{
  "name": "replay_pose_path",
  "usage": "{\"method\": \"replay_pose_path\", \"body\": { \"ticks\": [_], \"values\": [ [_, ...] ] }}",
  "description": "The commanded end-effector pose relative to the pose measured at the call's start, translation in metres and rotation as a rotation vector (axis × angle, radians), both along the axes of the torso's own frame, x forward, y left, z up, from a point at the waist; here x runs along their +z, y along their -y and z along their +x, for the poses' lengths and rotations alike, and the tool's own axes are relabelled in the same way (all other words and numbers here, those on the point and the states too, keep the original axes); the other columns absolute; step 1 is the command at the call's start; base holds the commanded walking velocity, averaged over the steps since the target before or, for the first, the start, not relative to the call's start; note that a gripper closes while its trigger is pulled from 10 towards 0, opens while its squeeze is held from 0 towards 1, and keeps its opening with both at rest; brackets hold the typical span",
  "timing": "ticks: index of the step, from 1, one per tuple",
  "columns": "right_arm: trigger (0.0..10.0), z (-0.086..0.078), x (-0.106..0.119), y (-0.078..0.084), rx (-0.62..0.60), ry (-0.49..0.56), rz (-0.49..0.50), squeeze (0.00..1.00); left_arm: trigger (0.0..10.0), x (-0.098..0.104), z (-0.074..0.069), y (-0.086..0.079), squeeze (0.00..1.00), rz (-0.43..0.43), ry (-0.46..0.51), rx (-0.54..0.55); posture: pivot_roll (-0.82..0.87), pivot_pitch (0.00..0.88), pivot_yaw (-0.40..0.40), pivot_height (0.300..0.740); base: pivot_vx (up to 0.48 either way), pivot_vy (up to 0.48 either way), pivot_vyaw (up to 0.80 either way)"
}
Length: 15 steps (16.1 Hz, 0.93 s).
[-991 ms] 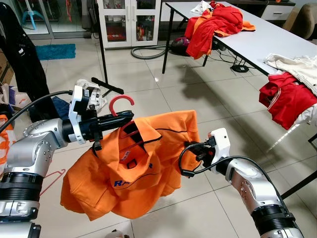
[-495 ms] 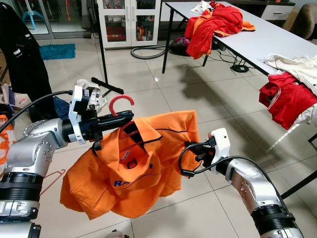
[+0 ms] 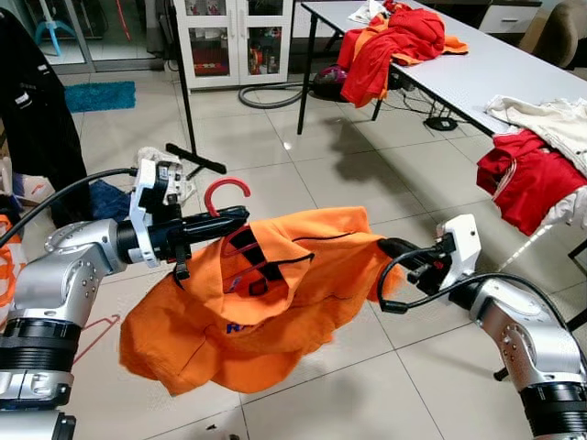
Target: Hang hanger
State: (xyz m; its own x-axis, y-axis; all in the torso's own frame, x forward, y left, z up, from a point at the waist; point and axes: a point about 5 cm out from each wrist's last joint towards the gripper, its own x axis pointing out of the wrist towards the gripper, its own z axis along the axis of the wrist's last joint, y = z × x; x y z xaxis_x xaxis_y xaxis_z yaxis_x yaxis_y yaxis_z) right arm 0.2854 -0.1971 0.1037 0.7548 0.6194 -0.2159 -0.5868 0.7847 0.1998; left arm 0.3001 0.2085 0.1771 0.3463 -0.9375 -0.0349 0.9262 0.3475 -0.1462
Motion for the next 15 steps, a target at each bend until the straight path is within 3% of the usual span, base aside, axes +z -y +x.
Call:
{"method": "replay_pose_path", "body": {
  "ticks": [1, 6, 8, 10, 15],
  "values": [
    [0.0, -0.002, 0.007, 0.006, 0.025, 0.012, -0.018, 0.0, 0.0, 0.009, 0.001, 0.003, 0.0, 0.014, 0.051, -0.019, -0.07, 0.009, -0.064, 0.74, 0.0, 0.0, 0.0],
    [0.0, -0.006, 0.046, 0.039, 0.096, 0.076, -0.097, 0.0, 0.0, 0.008, 0.0, 0.001, 0.0, 0.026, 0.048, -0.015, -0.06, 0.008, -0.065, 0.74, 0.0, 0.0, 0.0],
    [0.0, -0.006, 0.054, 0.045, 0.099, 0.092, -0.112, 0.0, 0.0, 0.008, 0.0, 0.001, 0.0, 0.028, 0.048, -0.014, -0.06, 0.008, -0.065, 0.74, 0.0, 0.0, 0.0],
    [0.0, 0.011, 0.086, 0.064, 0.006, 0.203, -0.184, 0.0, 0.0, 0.008, 0.0, 0.001, 0.0, 0.029, 0.046, -0.016, -0.07, 0.008, -0.061, 0.74, 0.0, 0.0, 0.0],
    [0.0, 0.034, 0.103, 0.072, -0.122, 0.289, -0.221, 0.0, 0.0, 0.008, -0.001, 0.001, 0.0, 0.029, 0.05, -0.018, -0.05, 0.003, -0.066, 0.74, 0.0, 0.0, 0.0]
  ]
}}
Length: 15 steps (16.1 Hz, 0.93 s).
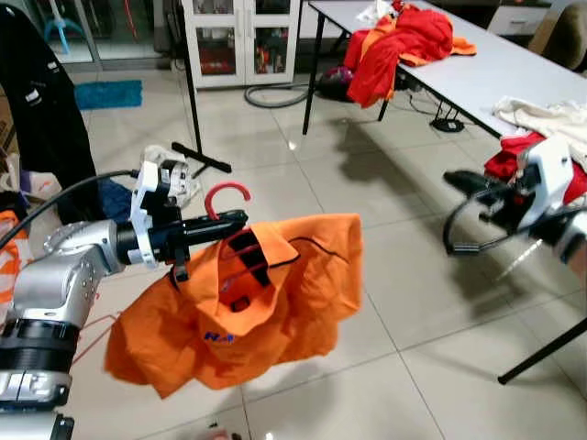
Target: Hang hanger
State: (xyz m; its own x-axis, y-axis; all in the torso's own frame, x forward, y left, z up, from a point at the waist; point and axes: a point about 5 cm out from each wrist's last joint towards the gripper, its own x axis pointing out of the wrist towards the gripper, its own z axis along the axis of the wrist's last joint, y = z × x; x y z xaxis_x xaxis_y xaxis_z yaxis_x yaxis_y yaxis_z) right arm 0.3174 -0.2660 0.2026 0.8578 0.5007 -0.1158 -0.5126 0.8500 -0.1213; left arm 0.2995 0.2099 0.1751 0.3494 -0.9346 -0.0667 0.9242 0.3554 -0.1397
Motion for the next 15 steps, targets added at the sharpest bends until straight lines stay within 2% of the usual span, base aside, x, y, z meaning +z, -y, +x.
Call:
{"method": "replay_pose_path", "body": {
  "ticks": [1, 2, 3, 5, 6, 7, 8, 10, 15],
  "values": [
    [0.0, 0.003, 0.003, -0.002, -0.008, 0.017, -0.002, 0.0, 0.0, 0.011, 0.0, 0.002, 0.0, -0.003, 0.057, -0.021, -0.05, 0.0, -0.07, 0.74, 0.0, 0.0, 0.0],
    [0.8, 0.001, -0.004, -0.012, 0.03, -0.011, 0.001, 0.0, 0.0, 0.011, -0.001, 0.002, 0.0, -0.002, 0.059, -0.019, -0.05, 0.0, -0.072, 0.74, 0.0, 0.0, 0.0],
    [10.0, -0.005, -0.029, -0.027, 0.03, -0.072, 0.03, 0.0, 0.0, 0.011, -0.001, 0.002, 0.0, -0.003, 0.059, -0.016, -0.05, 0.0, -0.074, 0.74, 0.0, 0.0, 0.0],
    [10.0, -0.01, -0.062, -0.042, -0.036, -0.147, 0.106, 0.0, 0.0, 0.011, -0.001, 0.003, 0.0, -0.007, 0.059, -0.016, -0.05, 0.0, -0.072, 0.74, 0.0, 0.0, 0.0],
    [10.0, -0.014, -0.079, -0.05, -0.051, -0.179, 0.109, 0.0, 0.0, 0.011, -0.001, 0.004, 0.0, -0.008, 0.058, -0.019, -0.05, 0.0, -0.072, 0.74, 0.0, 0.0, 0.0],
    [10.0, -0.015, -0.085, -0.052, -0.057, -0.191, 0.112, 0.82, 0.0, 0.011, -0.001, 0.004, 0.0, -0.008, 0.058, -0.02, -0.05, 0.0, -0.072, 0.74, 0.0, 0.0, 0.0],
    [10.0, -0.018, -0.091, -0.056, -0.056, -0.211, 0.137, 1.0, 0.0, 0.011, -0.001, 0.005, 0.0, -0.008, 0.058, -0.021, -0.05, 0.0, -0.07, 0.74, 0.0, 0.0, 0.0],
    [10.0, -0.025, -0.115, -0.069, -0.086, -0.266, 0.164, 1.0, 0.0, 0.012, 0.001, 0.006, 0.0, -0.01, 0.06, -0.031, -0.05, 0.0, -0.064, 0.74, 0.0, 0.0, 0.0],
    [10.0, -0.03, -0.126, -0.085, -0.047, -0.29, 0.21, 1.0, 0.0, 0.013, 0.0, 0.006, 0.0, -0.007, 0.061, -0.035, -0.05, 0.0, -0.063, 0.74, 0.0, 0.0, 0.0]
  ]
}}
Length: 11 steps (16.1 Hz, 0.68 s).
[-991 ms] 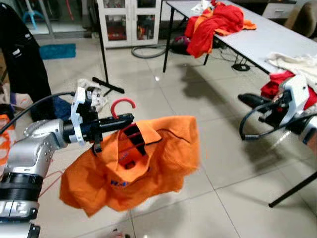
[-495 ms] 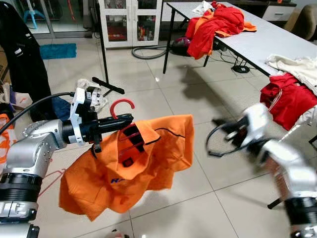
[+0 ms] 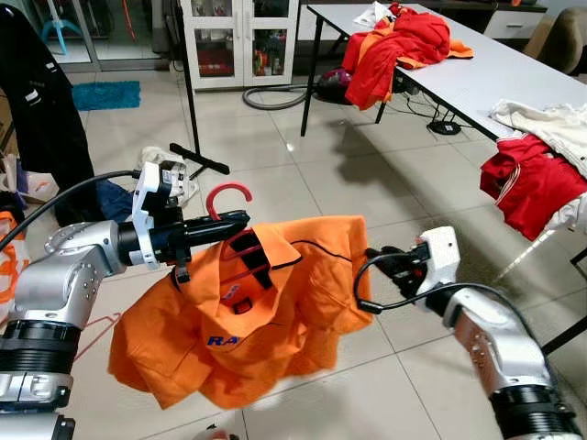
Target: Hang hanger
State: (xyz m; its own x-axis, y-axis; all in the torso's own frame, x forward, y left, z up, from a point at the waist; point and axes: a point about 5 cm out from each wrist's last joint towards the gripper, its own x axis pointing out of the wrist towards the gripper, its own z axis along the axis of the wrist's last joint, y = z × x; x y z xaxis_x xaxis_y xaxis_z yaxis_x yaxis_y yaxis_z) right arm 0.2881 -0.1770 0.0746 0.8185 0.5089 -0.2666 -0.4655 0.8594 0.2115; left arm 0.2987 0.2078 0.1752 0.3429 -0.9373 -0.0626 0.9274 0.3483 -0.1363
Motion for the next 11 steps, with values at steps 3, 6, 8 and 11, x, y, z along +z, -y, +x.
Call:
{"method": "replay_pose_path", "body": {
  "ticks": [3, 6, 8, 11],
  "values": [
    [10.0, -0.002, 0.006, 0.0, 0.018, 0.027, 0.027, 1.0, 0.0, 0.012, 0.0, 0.003, 0.0, -0.003, 0.054, -0.024, -0.05, 0.0, -0.065, 0.74, 0.0, 0.0, 0.0],
    [10.0, -0.01, 0.011, 0.002, 0.041, 0.037, 0.036, 1.0, 0.0, 0.01, -0.001, 0.003, 0.0, 0.004, 0.047, -0.021, -0.05, 0.004, -0.066, 0.74, 0.0, 0.0, 0.0],
    [10.0, -0.016, 0.009, 0.002, 0.053, 0.025, 0.046, 1.0, 0.0, 0.009, -0.001, 0.003, 0.0, 0.006, 0.042, -0.023, -0.06, 0.007, -0.064, 0.74, 0.0, 0.0, 0.0],
    [10.0, -0.034, 0.009, 0.006, 0.095, 0.0, 0.035, 1.0, 0.0, 0.007, 0.0, 0.003, 0.0, 0.012, 0.037, -0.021, -0.06, 0.008, -0.063, 0.74, 0.0, 0.0, 0.0]
  ]
}}
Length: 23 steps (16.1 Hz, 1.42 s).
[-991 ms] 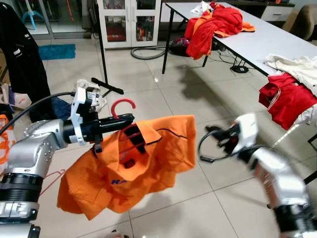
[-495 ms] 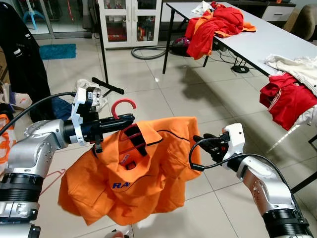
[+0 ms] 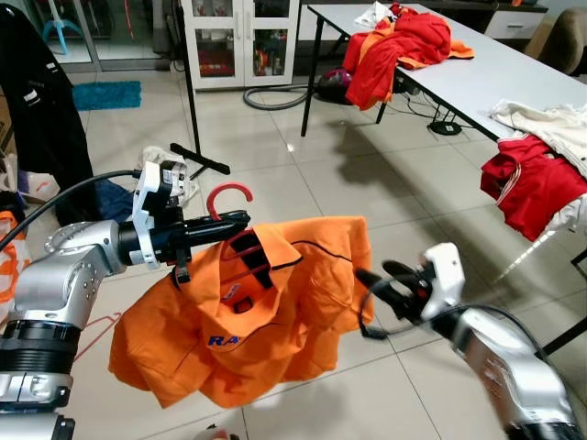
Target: Hang hanger
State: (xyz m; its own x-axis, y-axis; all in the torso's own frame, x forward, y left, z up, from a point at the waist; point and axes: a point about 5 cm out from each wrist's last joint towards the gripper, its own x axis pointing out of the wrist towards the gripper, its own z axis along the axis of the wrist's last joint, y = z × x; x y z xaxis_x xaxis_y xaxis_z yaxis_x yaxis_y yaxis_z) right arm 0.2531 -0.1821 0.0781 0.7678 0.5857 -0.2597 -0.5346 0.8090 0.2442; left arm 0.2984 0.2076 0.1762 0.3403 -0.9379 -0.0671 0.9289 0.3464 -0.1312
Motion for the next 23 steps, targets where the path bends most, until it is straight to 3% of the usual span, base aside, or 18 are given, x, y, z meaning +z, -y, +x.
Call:
{"method": "replay_pose_path", "body": {
  "ticks": [1, 3, 6, 7, 8, 9, 13, 18, 23],
  "values": [
    [10.0, -0.003, 0.007, 0.002, 0.016, 0.011, 0.012, 0.0, 0.0, 0.006, 0.0, 0.002, 0.0, 0.007, 0.032, -0.015, -0.06, 0.012, -0.062, 0.74, 0.0, 0.0, 0.0],
    [10.0, -0.002, 0.004, -0.002, -0.004, 0.004, 0.042, 0.0, 0.0, 0.004, 0.001, 0.002, 0.0, 0.008, 0.026, -0.007, -0.06, 0.016, -0.06, 0.74, 0.0, 0.0, 0.0],
    [10.0, 0.007, -0.001, -0.023, -0.006, 0.012, 0.085, 0.0, 0.0, -0.015, 0.002, 0.011, 0.0, 0.041, 0.006, 0.03, -0.06, 0.023, -0.057, 0.74, 0.0, 0.0, 0.0],
    [10.0, 0.009, -0.002, -0.027, -0.007, 0.012, 0.089, 0.0, 2.5, -0.019, 0.002, 0.013, 0.0, 0.043, 0.002, 0.034, -0.06, 0.023, -0.057, 0.74, 0.0, 0.0, 0.0],
    [10.0, 0.012, -0.002, -0.032, -0.005, 0.014, 0.09, 0.0, 6.7, -0.023, 0.002, 0.016, 0.0, 0.036, -0.005, 0.042, -0.06, 0.023, -0.057, 0.74, 0.0, 0.0, 0.0],
    [10.0, 0.014, -0.003, -0.034, -0.007, 0.012, 0.093, 0.0, 10.0, -0.025, 0.001, 0.018, 0.0, 0.033, -0.006, 0.042, -0.06, 0.023, -0.057, 0.74, 0.0, 0.0, 0.0],
    [10.0, 0.016, -0.016, -0.036, -0.023, -0.02, 0.083, 0.0, 10.0, -0.029, 0.004, 0.023, 0.0, 0.025, 0.007, 0.064, -0.05, 0.028, -0.066, 0.74, 0.0, 0.0, 0.0],
    [10.0, 0.011, -0.039, -0.039, -0.019, -0.069, 0.049, 0.0, 10.0, -0.02, 0.009, 0.022, 0.0, 0.001, 0.033, 0.08, -0.05, 0.03, -0.064, 0.74, 0.0, 0.0, 0.0],
    [10.0, 0.032, -0.041, -0.046, -0.033, -0.041, 0.02, 0.0, 10.0, -0.011, 0.004, 0.029, 0.0, -0.027, 0.042, 0.017, -0.03, 0.024, -0.06, 0.74, 0.0, 0.0, 0.0]
  ]
}}
